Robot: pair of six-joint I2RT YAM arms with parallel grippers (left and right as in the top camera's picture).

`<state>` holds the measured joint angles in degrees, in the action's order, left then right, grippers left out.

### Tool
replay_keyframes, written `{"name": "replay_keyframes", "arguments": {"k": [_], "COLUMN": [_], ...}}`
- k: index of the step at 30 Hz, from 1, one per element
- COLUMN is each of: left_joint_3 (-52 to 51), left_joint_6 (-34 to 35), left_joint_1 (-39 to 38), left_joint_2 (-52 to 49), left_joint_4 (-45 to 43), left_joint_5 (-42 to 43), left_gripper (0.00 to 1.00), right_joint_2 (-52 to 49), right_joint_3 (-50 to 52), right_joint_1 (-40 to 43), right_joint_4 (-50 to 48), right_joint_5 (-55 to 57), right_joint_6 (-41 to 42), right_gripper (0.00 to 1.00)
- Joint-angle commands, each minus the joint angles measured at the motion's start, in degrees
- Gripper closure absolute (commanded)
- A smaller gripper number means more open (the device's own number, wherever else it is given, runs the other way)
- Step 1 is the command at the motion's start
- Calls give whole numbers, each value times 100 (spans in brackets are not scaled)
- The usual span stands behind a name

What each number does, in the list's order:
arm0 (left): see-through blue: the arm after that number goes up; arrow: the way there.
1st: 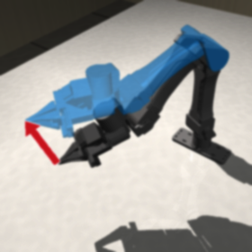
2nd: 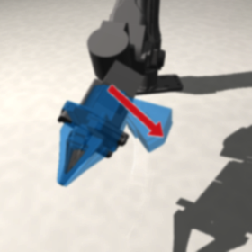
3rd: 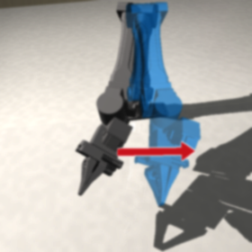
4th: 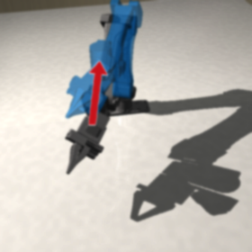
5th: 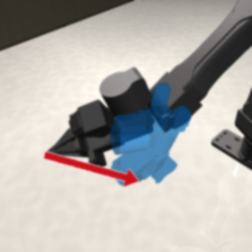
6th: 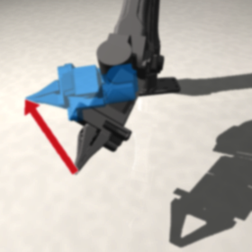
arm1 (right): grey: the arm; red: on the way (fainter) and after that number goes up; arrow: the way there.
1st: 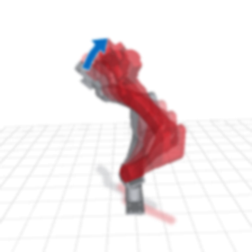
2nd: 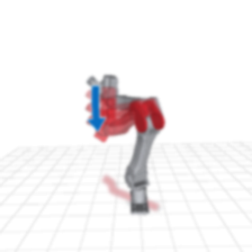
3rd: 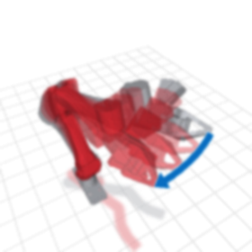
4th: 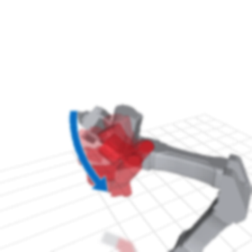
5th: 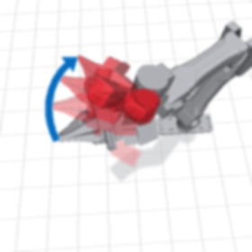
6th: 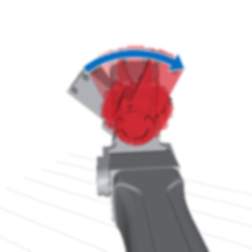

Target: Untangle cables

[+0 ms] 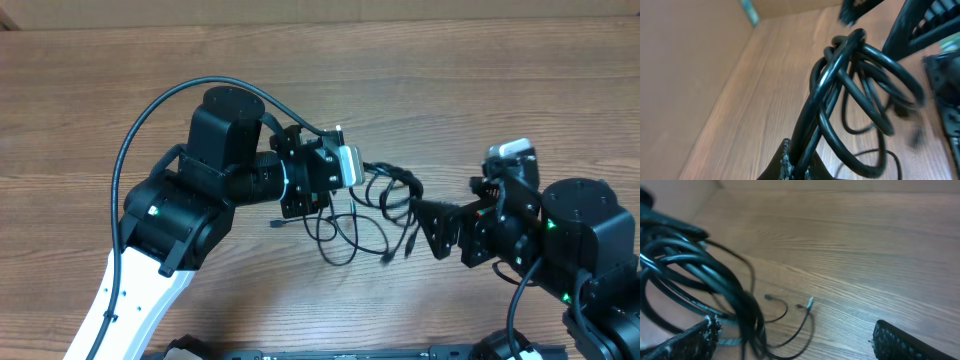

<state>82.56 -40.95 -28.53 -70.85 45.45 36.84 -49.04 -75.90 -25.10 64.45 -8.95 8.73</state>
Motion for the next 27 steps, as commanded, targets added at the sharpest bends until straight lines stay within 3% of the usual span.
{"name": "replay_keyframes", "arguments": {"k": [1, 4, 6, 8, 9, 10, 12, 14, 15, 16, 20, 23, 27], "left_joint_3": [22, 22, 22, 22, 22, 22, 22, 22, 22, 22, 22, 22, 22], "left_joint_6": [-313, -444, -448, -446, -446, -433, -284, 155, 404, 664, 1897, 2610, 3252], "left_joint_1": [-35, -37, -37, -37, -37, -37, -37, -37, -37, -37, -37, -37, -37], "left_joint_2": [144, 142, 138, 133, 133, 131, 131, 122, 122, 122, 125, 133, 131], "left_joint_4": [-28, -33, -31, -33, -61, -101, -173, -286, -313, -334, -352, -352, -350], "left_joint_5": [1073, 1456, 1443, 1449, 1440, 1377, 1259, 898, 662, 455, -256, -267, 201], "left_gripper": [96, 96, 96, 96, 96, 95, 85, 61, 16, 0, 0, 1, 0], "right_joint_2": [24, 24, 22, 24, 24, 24, 22, 24, 22, 22, 22, 22, 22], "right_joint_3": [-35, -35, -35, -35, -35, -35, -35, -35, -35, -35, -35, -35, -35], "right_joint_1": [22, 22, 22, 22, 22, 22, 22, 22, 22, 22, 22, 22, 22], "right_joint_4": [-33, -35, -33, -24, -13, -2, 11, 22, 22, 17, 20, 59, 35], "right_joint_5": [-535, -807, -1287, -1687, -1805, -1847, -1923, -1919, -1912, -1838, -468, 737, 1237], "right_joint_6": [-671, -911, -1235, -1502, -1526, -1521, -1523, -1521, -1510, -1460, -372, 789, 1366], "right_gripper": [7, 13, 25, 52, 79, 96, 96, 96, 96, 96, 96, 96, 96]}}
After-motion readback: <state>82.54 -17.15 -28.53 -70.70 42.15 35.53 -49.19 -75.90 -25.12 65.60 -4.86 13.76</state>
